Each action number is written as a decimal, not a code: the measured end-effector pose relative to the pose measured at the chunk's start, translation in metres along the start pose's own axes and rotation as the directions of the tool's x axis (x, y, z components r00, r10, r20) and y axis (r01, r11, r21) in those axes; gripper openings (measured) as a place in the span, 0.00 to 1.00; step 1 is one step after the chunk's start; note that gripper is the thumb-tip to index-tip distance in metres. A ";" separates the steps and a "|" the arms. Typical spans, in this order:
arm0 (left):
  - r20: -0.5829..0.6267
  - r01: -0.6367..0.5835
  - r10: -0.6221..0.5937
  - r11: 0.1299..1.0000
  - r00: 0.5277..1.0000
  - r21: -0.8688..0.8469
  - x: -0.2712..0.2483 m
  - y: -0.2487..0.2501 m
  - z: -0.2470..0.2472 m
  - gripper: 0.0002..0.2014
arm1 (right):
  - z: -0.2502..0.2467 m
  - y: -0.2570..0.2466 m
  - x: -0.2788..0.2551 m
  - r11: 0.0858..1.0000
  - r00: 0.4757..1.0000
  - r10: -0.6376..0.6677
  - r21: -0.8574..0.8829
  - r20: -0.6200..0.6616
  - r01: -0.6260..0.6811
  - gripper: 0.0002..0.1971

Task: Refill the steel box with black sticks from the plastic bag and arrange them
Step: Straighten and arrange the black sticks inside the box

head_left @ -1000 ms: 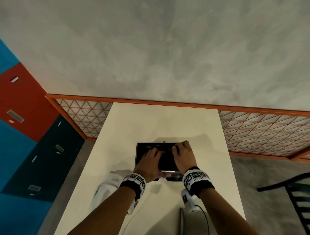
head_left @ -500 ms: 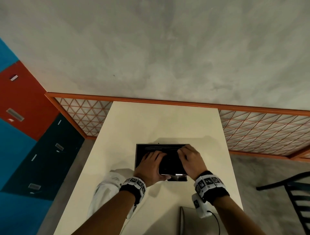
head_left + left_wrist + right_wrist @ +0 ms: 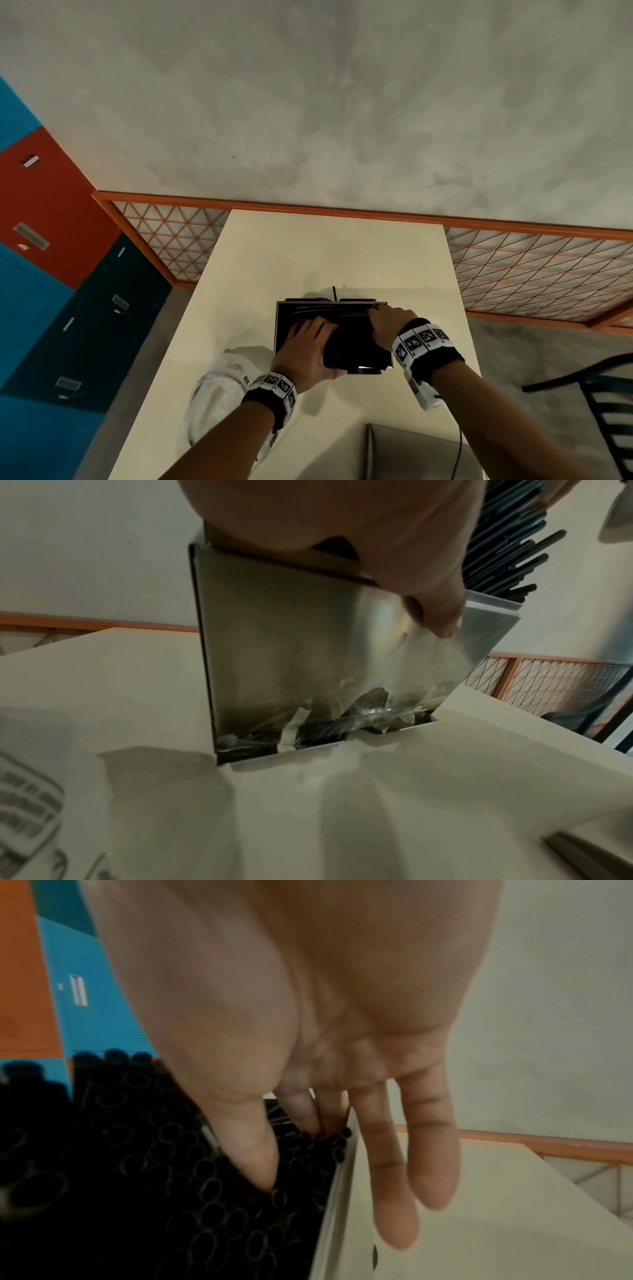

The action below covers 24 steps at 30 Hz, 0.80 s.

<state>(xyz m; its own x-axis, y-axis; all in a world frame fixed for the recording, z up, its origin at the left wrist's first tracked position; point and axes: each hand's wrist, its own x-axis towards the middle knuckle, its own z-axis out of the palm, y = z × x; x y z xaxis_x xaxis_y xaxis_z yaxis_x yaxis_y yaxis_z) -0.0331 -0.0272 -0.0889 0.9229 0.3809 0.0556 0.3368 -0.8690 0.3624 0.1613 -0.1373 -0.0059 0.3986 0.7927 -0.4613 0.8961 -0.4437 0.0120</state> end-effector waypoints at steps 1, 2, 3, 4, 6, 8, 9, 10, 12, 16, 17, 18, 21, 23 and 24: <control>-0.003 0.001 -0.001 1.000 1.000 -0.002 -0.001 0.000 0.001 0.39 | 0.000 -0.002 0.000 1.000 1.000 -0.011 -0.017 0.001 0.011 0.15; -0.008 0.002 -0.002 1.000 1.000 -0.003 -0.002 0.001 0.001 0.39 | 0.000 -0.003 -0.001 0.999 1.000 -0.020 -0.036 -0.002 0.020 0.13; -0.011 0.002 -0.002 1.000 1.000 -0.004 -0.004 0.002 0.001 0.39 | 0.002 -0.005 -0.002 0.998 1.000 -0.024 -0.054 -0.008 0.024 0.11; -0.015 0.002 -0.002 1.000 1.000 -0.004 -0.005 0.002 0.001 0.38 | 0.002 -0.006 -0.003 0.997 1.000 -0.028 -0.069 -0.007 0.027 0.10; -0.016 0.001 -0.001 1.000 1.000 -0.003 -0.008 0.004 0.002 0.38 | 0.002 -0.008 -0.005 0.996 1.000 -0.031 -0.078 0.004 0.031 0.10; -0.015 -0.002 0.002 1.000 1.000 0.000 -0.010 0.005 0.002 0.39 | -0.002 -0.011 -0.005 0.997 0.999 -0.035 -0.074 0.014 0.035 0.08; -0.015 -0.001 0.001 1.000 1.000 0.001 -0.011 0.006 0.001 0.39 | -0.005 -0.012 -0.005 0.997 0.999 -0.039 -0.072 0.013 0.040 0.08; -0.015 0.002 -0.002 1.000 1.000 0.000 -0.010 0.006 0.001 0.39 | -0.008 -0.013 -0.005 0.997 0.999 -0.043 -0.063 0.010 0.043 0.08; -0.012 0.001 -0.002 1.000 1.000 -0.004 -0.010 0.006 0.001 0.38 | -0.012 -0.015 -0.006 0.998 0.999 -0.046 -0.044 0.002 0.046 0.11; -0.003 -0.003 0.003 1.000 1.000 0.000 -0.007 0.006 -0.001 0.38 | -0.016 -0.016 -0.005 1.000 1.000 -0.016 0.018 0.010 0.015 0.14; 0.003 0.000 0.000 1.000 1.000 0.002 -0.006 0.005 -0.001 0.38 | -0.017 -0.016 -0.004 0.999 1.000 -0.006 0.034 0.014 0.006 0.15; 0.012 0.007 -0.007 1.000 1.000 -0.002 -0.006 0.004 -0.001 0.39 | -0.017 -0.016 -0.003 0.999 1.000 -0.003 0.043 0.022 0.002 0.15; 0.055 0.045 -0.043 0.999 0.998 -0.028 0.001 0.001 -0.004 0.42 | -0.017 -0.015 0.002 0.998 0.998 -0.024 0.055 0.062 0.021 0.11; 0.067 0.061 -0.059 0.997 0.996 -0.042 0.008 -0.001 -0.008 0.45 | -0.019 -0.012 0.004 0.996 0.997 -0.029 0.082 0.069 0.023 0.09; 0.072 0.067 -0.063 0.996 0.995 -0.051 0.012 -0.002 -0.010 0.46 | -0.022 -0.010 0.004 0.996 0.998 -0.025 0.088 0.061 0.019 0.08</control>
<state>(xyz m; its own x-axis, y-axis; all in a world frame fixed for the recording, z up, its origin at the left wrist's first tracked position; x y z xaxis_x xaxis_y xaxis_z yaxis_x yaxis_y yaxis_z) -0.0242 -0.0178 -0.0797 0.9107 0.4116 -0.0344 0.3881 -0.8243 0.4123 0.1587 -0.1205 0.0118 0.3637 0.7761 -0.5151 0.8829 -0.4635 -0.0751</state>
